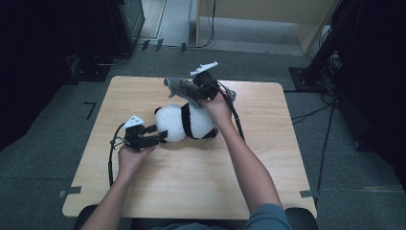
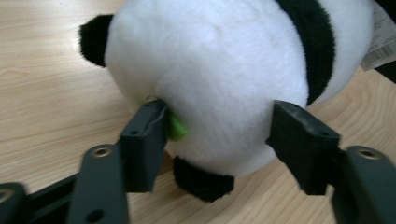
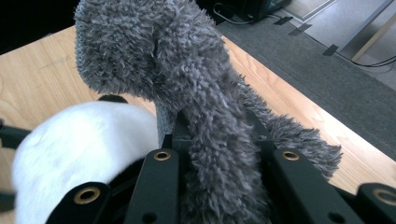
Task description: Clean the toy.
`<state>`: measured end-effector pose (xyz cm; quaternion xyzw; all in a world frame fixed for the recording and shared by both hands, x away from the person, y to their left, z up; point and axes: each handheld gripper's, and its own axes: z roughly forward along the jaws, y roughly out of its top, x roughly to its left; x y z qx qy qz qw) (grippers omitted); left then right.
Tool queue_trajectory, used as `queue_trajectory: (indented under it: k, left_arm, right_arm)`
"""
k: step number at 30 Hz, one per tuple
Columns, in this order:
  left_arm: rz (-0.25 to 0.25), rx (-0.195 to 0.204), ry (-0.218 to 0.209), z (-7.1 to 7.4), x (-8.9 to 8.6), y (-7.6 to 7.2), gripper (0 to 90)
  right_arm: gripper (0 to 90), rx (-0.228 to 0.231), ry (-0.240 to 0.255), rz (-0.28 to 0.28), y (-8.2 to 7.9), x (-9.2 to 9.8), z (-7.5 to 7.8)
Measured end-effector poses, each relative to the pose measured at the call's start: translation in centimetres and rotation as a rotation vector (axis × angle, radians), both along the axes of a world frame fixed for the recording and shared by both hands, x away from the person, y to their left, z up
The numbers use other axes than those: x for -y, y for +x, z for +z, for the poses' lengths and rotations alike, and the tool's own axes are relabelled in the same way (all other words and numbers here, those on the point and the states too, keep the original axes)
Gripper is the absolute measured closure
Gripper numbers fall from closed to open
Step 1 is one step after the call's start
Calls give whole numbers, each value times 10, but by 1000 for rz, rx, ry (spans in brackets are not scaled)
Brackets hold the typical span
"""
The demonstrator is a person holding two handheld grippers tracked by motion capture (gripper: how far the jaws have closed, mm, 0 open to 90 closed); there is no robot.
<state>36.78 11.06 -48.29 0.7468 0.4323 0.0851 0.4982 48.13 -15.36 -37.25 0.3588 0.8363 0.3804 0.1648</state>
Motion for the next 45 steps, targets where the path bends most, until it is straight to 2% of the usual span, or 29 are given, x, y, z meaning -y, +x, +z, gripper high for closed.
queue_trajectory:
  k: [2, 3, 4, 7, 9, 12, 14, 16, 18, 19, 22, 23, 28, 29, 30, 31, 34, 35, 41, 42, 44, 45]
  left_arm:
    - [-3, 2, -10, 0, 3, -1, 263]
    - [-2, 7, -11, -1, 7, -1, 227]
    - [-2, 7, -11, -1, 7, -1, 205]
    - [10, 31, 4, -3, 12, 0, 181]
    - [42, 28, 19, -6, 17, 2, 163]
    - [51, 4, -3, -9, 18, 6, 121]
    - [52, 4, -21, -11, 19, 7, 110]
    - [45, 2, -22, -13, 19, 8, 115]
    - [42, 1, -25, -14, 19, 8, 173]
    - [40, 0, -21, -14, 17, 7, 251]
    - [47, -4, -18, -12, 17, 6, 320]
    - [49, -2, -13, -11, 17, 5, 348]
    - [49, -3, -9, -10, 17, 5, 350]
    - [49, -2, -7, -10, 17, 5, 349]
    - [49, -2, -5, -10, 17, 5, 349]
    - [49, -2, -3, -10, 17, 4, 343]
    - [49, -5, -3, -11, 16, 4, 339]
    - [49, -6, -2, -11, 16, 4, 337]
    - [55, -7, -6, -12, 16, 4, 336]
    - [57, -9, -8, -12, 16, 5, 331]
    - [59, -10, -10, -12, 16, 5, 324]
    - [60, -11, -14, -12, 16, 5, 321]
  right_arm:
    - [727, -18, -8, 5, 5, -5, -3]
    - [730, -44, -43, 14, 10, -13, -8]
    - [730, -44, -43, 14, 10, -13, -8]
    - [732, -65, -78, 21, 15, -21, -15]
    - [735, -84, -91, 19, 17, -24, -21]
    - [739, -93, -86, 19, 18, -23, -24]
    - [740, -99, -96, 19, 18, -23, -25]
    - [740, -97, -109, 23, 18, -24, -26]
    - [740, -98, -111, 29, 18, -25, -27]
    - [740, -97, -122, 36, 17, -27, -27]
    - [739, -88, -129, 44, 17, -29, -25]
    - [739, -80, -114, 48, 17, -31, -21]
    - [736, -71, -100, 89, 18, -43, -13]
    - [736, -78, -118, 125, 18, -53, -12]
    - [736, -78, -118, 125, 18, -53, -12]
    - [735, -92, -158, 164, 18, -63, -14]
    - [733, -100, -193, 181, 17, -69, -18]
    - [731, -108, -223, 187, 17, -69, -22]
    - [727, -127, -222, 157, 22, -49, -21]
    - [728, -121, -225, 146, 23, -39, -17]
    - [728, -119, -227, 137, 23, -34, -16]
    - [728, -116, -235, 110, 25, -18, -13]
